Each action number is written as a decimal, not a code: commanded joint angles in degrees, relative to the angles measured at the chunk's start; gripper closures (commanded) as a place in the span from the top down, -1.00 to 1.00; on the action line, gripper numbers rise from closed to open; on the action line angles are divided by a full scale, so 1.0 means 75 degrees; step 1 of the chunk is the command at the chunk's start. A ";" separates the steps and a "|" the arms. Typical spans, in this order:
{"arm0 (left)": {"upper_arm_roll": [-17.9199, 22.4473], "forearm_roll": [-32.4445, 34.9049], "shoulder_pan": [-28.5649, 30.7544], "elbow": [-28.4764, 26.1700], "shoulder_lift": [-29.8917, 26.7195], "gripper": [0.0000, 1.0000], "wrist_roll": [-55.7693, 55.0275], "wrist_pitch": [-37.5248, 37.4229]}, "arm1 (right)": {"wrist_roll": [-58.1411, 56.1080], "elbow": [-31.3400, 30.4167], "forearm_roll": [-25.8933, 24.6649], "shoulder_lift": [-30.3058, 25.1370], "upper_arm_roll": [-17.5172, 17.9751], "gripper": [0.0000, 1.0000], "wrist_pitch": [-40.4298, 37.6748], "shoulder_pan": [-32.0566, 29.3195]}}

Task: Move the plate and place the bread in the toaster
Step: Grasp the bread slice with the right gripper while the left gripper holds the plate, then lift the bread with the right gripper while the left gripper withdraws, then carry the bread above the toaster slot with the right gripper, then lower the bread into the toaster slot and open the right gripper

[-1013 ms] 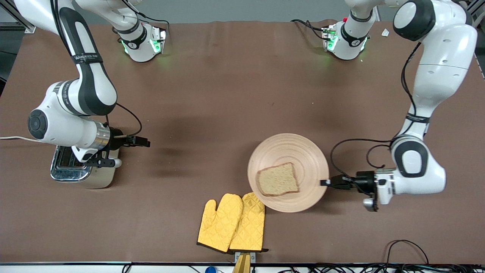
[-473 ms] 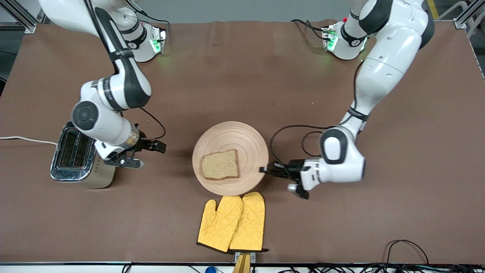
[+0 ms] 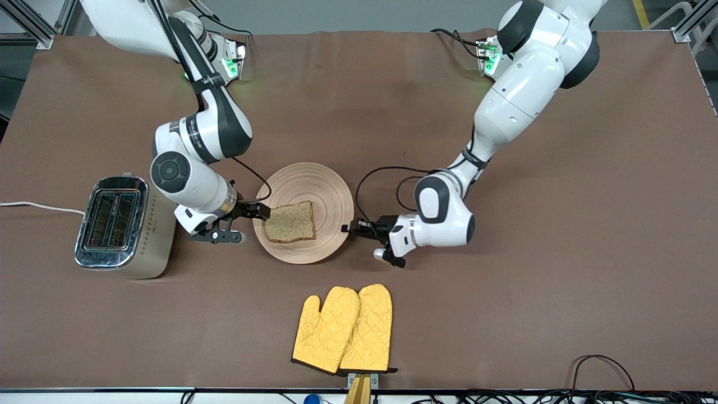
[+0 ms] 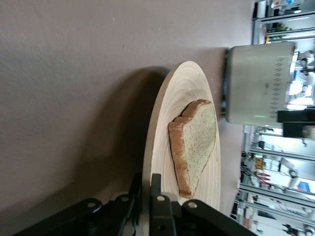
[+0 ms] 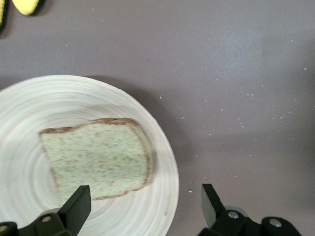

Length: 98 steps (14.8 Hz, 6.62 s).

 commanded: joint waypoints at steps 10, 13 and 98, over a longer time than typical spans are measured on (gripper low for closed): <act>-0.0011 -0.1086 -0.0522 0.0134 0.0038 0.99 0.0157 0.1112 | -0.0328 -0.0852 -0.1441 0.0291 -0.0034 0.70 0.1019 0.0431; 0.0082 -0.0947 -0.0371 0.0146 -0.0510 1.00 -0.0603 0.1245 | -0.0447 -0.0899 -0.1465 0.0291 -0.0034 0.59 0.1077 0.0338; 0.1805 0.8488 0.3181 -0.0909 -0.7756 1.00 -0.4777 -0.6455 | -0.1139 0.2054 -0.7266 0.0022 -0.0245 -0.99 -0.5157 -0.0881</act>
